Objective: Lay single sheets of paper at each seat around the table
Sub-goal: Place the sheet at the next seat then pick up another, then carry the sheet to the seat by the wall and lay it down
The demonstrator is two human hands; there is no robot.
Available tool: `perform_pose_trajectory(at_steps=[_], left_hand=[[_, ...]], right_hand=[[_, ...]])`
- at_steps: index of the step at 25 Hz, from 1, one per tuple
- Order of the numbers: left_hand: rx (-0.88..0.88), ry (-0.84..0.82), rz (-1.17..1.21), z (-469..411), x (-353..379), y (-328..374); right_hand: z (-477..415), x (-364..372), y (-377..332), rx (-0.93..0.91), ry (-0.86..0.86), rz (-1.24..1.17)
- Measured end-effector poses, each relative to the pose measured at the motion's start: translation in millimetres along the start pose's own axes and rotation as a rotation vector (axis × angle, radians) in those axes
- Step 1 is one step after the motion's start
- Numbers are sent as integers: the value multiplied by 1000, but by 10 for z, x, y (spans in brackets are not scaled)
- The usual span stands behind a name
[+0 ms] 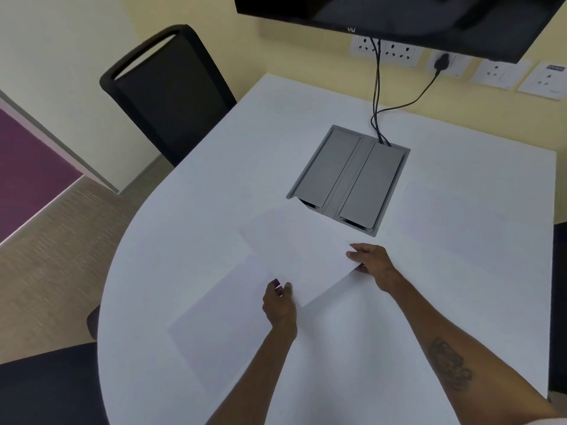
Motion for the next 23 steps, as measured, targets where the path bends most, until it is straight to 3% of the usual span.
perform_pose_trajectory(at_steps=[6, 14, 23], left_hand=[[18, 93, 24, 73, -676, -58], [127, 74, 25, 255, -1713, -265], [323, 65, 55, 549, -3257, -649]], right_hand=[[734, 276, 340, 4, 42, -234], [1856, 893, 777, -65, 116, -511], [3151, 1882, 1200, -157, 123, -557]])
Point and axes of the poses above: each hand's wrist, its own z-axis away from the middle knuckle, its own x-axis out of the palm, y = z × x, the point moved 2 cm from there along -z, towards the middle knuckle, and after that the axes turned 14 degrees about -z, right-handed, at the moved point
